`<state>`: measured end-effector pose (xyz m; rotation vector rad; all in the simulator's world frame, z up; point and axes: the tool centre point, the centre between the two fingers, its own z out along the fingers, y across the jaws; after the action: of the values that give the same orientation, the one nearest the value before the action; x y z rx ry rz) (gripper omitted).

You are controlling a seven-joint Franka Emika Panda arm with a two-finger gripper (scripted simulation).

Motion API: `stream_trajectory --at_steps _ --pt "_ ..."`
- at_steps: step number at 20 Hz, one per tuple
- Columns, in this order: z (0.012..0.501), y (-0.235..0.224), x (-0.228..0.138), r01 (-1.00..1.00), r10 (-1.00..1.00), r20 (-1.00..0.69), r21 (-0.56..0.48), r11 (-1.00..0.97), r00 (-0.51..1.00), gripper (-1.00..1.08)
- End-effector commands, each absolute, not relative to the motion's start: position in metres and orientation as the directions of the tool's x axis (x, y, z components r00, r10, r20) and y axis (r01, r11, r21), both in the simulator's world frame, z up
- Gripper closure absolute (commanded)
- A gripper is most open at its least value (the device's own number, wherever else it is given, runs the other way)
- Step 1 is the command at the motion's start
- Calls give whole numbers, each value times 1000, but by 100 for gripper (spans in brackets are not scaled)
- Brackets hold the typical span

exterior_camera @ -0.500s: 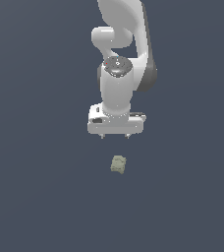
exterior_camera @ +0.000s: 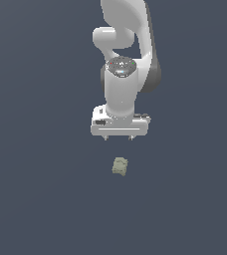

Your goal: Pick up the object and move it to a goal position.

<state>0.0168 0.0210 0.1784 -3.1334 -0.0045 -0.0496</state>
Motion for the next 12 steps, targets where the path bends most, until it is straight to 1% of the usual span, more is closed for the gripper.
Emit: stream_trajectory --at_steps 1,12 --pt "179 23 18 1 0 34 -10 -1000 999 -92" --pt "170 23 24 -28 -28 30 -10 -1000 999 -92"
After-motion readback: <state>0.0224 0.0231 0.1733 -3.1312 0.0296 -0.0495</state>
